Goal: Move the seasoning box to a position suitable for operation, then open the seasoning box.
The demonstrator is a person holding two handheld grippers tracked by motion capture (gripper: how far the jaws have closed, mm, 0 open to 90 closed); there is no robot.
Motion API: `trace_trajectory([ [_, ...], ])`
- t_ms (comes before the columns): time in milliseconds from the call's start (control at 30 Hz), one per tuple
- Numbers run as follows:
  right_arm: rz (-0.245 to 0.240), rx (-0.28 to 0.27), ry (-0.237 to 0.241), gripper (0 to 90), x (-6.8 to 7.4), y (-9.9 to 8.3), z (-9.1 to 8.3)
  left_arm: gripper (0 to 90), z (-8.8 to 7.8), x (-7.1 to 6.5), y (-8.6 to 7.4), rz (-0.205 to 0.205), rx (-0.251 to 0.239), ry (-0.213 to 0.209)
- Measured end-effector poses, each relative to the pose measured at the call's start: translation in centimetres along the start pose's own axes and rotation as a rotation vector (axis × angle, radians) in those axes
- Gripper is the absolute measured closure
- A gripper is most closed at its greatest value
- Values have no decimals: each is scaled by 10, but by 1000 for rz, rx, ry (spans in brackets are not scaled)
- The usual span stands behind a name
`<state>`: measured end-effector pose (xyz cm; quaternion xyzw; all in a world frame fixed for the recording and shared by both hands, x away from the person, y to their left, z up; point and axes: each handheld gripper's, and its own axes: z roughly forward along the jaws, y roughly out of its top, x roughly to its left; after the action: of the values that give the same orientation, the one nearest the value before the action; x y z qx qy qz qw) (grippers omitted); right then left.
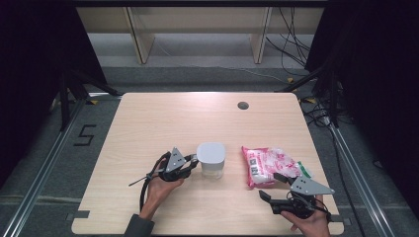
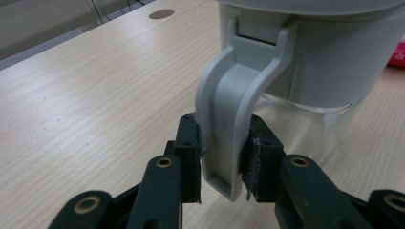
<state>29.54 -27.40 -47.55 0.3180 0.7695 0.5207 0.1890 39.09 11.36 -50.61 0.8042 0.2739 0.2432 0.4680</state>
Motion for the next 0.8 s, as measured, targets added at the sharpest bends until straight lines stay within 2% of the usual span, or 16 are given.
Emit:
trace_trajectory([
  [33, -4, 2, -3, 199, 0, 0, 0, 699, 1, 0, -1, -15, -16, -10],
  [67, -10, 1, -4, 199, -1, 0, 0, 700, 0, 2, -2, -10, -14, -20],
  [100, 7, 12, -3, 199, 0, -1, -1, 700, 0, 2, -1, -1, -14, -15],
  [167, -1, 15, 0, 199, -1, 0, -1, 698, 0, 0, -1, -9, -14, -7],
  [233, -15, 4, -12, 199, -1, 0, -1, 692, -1, -1, 0, 10, 0, 5],
  [300, 3, 18, -3, 199, 0, 0, -1, 680, -1, -1, 0, 2, 4, -1],
  [367, -2, 17, -8, 199, -1, 0, -1, 508, -5, 0, 2, -37, 22, -46],
  [400, -15, 6, -15, 199, -1, 0, -1, 464, -7, 0, 2, -69, 11, -49],
  [500, -9, 3, -7, 199, -1, -1, -1, 418, -12, 1, 5, -65, 0, -32],
  [533, -11, 1, -6, 199, -1, -1, -1, 346, -15, 1, 6, -85, -2, -36],
  [600, 1, 24, -3, 199, -1, 0, -1, 312, -18, 2, 9, -79, 9, -51],
  [633, 40, 35, -9, 199, 2, 0, -2, 311, -20, 1, 10, -95, 23, -57],
  [667, 25, 35, -9, 199, 1, 0, -1, 309, -22, 0, 11, -114, 22, -63],
  [733, 34, 29, 0, 199, 2, 0, 0, 293, -24, 1, 13, -96, 18, -66],
  [767, 8, 19, 6, 199, 0, 0, 1, 289, -25, 0, 14, -115, 26, -65],
  [800, 7, 20, 7, 199, 0, 0, 1, 284, -26, -1, 15, -126, 18, -63],
])
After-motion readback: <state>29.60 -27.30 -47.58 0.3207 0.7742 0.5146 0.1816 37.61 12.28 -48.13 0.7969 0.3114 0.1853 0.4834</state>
